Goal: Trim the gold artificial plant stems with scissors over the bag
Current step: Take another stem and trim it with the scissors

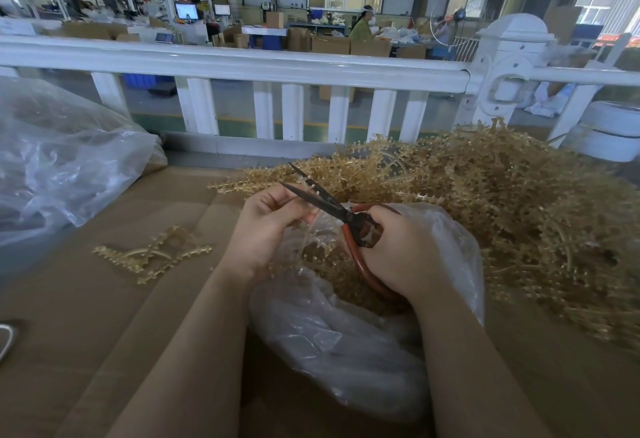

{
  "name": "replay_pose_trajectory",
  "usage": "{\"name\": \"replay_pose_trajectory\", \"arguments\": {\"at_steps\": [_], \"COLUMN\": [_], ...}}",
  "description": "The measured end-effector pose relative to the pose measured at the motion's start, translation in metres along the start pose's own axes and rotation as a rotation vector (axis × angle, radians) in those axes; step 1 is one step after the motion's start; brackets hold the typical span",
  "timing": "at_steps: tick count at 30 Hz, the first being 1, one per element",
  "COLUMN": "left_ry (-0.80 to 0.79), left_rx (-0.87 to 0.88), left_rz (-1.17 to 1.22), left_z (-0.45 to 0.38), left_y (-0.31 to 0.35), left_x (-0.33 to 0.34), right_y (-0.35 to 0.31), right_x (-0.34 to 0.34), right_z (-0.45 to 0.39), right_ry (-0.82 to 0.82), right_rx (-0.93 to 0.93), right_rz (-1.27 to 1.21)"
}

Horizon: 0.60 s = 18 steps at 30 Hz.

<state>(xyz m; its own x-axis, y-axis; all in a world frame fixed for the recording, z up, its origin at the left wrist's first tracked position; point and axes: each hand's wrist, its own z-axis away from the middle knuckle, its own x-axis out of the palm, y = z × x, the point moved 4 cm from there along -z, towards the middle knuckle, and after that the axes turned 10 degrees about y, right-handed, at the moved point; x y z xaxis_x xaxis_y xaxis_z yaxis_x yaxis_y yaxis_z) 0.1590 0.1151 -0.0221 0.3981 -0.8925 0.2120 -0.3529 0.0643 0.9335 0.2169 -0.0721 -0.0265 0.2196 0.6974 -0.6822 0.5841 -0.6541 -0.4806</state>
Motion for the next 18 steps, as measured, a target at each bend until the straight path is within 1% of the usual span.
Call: {"name": "replay_pose_trajectory", "arguments": {"at_steps": [4, 10, 14, 18], "left_ry": [-0.047, -0.072, -0.044, -0.018], "left_rx": [0.028, 0.061, 0.089, 0.140], "left_rz": [0.011, 0.002, 0.070, 0.059], "left_z": [0.0006, 0.0011, 0.0012, 0.0006], "left_y": [0.0011, 0.0019, 0.0050, 0.0054], "left_x": [0.0016, 0.0034, 0.0030, 0.0009], "right_y": [0.0003, 0.0019, 0.0009, -0.0025], "right_x": [0.0008, 0.0018, 0.0007, -0.0046], "right_z": [-0.0001, -0.0005, 0.0002, 0.0021], "right_ry": [0.022, 0.032, 0.041, 0.112], "right_rx": [0.000, 0.004, -0.016, -0.069], "right_rz": [-0.007, -0.013, -0.034, -0.072]}}
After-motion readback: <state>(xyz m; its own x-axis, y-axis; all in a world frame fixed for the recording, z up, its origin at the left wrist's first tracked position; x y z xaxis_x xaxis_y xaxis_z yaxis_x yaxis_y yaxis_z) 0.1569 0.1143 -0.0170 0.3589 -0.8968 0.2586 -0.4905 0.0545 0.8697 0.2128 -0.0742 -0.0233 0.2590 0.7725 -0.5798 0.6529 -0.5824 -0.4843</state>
